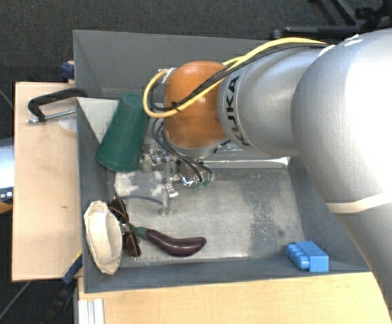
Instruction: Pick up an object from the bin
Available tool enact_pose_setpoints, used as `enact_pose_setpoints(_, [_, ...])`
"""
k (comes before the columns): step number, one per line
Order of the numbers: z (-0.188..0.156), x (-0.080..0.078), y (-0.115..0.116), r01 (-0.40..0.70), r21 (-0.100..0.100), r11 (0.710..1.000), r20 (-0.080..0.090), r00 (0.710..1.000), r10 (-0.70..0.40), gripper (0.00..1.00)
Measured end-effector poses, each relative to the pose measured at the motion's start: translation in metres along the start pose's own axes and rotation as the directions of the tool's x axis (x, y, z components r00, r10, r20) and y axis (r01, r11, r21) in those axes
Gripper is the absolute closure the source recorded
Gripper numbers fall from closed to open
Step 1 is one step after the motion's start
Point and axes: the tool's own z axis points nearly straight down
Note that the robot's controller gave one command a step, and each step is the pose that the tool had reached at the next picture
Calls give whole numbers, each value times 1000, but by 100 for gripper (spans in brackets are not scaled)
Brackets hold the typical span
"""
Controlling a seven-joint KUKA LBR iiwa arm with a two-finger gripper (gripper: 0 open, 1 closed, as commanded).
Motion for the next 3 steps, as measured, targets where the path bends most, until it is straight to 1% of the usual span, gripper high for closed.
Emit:
enact_pose_setpoints(1, [7,2,-3,29,1,1000,16,999,-29,100])
enact_pose_setpoints(3, [5,2,-3,29,0,1000,16,999,-29,100])
